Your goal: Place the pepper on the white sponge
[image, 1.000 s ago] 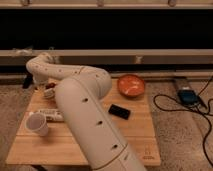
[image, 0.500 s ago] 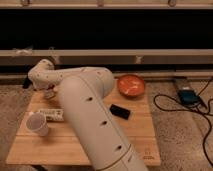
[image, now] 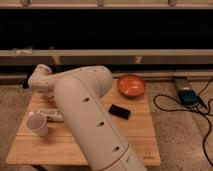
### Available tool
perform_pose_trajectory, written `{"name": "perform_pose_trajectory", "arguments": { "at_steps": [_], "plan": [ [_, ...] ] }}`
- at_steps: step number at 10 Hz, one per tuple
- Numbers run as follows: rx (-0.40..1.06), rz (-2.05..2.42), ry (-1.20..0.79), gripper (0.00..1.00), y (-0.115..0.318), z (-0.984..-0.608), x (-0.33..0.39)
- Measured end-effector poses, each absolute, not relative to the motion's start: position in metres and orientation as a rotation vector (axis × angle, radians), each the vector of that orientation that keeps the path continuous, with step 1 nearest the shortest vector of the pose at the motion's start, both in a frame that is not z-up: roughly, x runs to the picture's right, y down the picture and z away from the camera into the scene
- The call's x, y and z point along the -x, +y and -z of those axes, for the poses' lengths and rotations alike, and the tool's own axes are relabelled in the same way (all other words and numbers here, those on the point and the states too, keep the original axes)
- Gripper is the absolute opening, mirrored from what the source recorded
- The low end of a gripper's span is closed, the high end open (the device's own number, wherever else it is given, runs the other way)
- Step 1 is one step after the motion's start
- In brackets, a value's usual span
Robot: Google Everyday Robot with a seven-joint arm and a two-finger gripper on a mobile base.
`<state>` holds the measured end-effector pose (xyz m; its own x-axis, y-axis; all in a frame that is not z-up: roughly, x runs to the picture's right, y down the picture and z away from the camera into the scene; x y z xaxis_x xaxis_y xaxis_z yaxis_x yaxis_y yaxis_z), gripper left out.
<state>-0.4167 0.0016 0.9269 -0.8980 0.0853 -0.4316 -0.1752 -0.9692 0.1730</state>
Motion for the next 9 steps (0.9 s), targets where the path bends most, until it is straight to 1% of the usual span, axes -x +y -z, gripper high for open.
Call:
{"name": "perform_pose_trajectory", "arguments": {
  "at_steps": [1, 2, 3, 5, 9],
  "plan": [
    [0.633, -2.919, 0.315, 0.70, 0.000, -0.930, 0.415],
    [0.619, -2.919, 0.319, 0.78, -0.002, -0.932, 0.415],
    [0.608, -2.919, 0.324, 0.80, -0.002, -0.933, 0.415],
    [0.589, -2.919, 0.341, 0.80, -0.005, -0.937, 0.409],
    [0.589, -2.896, 0.398, 0.80, -0.001, -0.932, 0.404]
  ]
}}
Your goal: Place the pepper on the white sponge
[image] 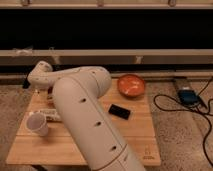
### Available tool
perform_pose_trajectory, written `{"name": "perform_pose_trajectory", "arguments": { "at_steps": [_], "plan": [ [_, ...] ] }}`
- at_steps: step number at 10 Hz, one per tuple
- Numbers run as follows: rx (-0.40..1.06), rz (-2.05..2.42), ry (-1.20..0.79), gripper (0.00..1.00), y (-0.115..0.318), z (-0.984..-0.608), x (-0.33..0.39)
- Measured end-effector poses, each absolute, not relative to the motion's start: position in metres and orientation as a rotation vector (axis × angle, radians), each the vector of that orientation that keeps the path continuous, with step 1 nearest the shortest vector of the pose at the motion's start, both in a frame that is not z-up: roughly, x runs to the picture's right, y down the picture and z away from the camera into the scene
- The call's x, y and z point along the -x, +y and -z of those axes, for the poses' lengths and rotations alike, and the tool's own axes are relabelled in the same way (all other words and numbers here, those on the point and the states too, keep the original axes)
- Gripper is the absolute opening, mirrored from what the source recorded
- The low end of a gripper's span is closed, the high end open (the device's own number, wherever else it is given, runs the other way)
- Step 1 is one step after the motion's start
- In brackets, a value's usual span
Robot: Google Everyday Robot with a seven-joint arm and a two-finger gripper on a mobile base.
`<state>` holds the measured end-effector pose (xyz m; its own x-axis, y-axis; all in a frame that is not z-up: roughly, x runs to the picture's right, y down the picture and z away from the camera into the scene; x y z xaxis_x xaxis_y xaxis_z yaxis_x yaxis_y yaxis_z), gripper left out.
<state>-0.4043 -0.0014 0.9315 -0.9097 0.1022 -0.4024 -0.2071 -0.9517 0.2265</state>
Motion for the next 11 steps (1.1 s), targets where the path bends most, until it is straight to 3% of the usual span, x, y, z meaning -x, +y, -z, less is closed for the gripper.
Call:
{"name": "perform_pose_trajectory", "arguments": {
  "at_steps": [11],
  "plan": [
    [0.601, -2.818, 0.457, 0.80, -0.031, -0.907, 0.376]
  ]
}}
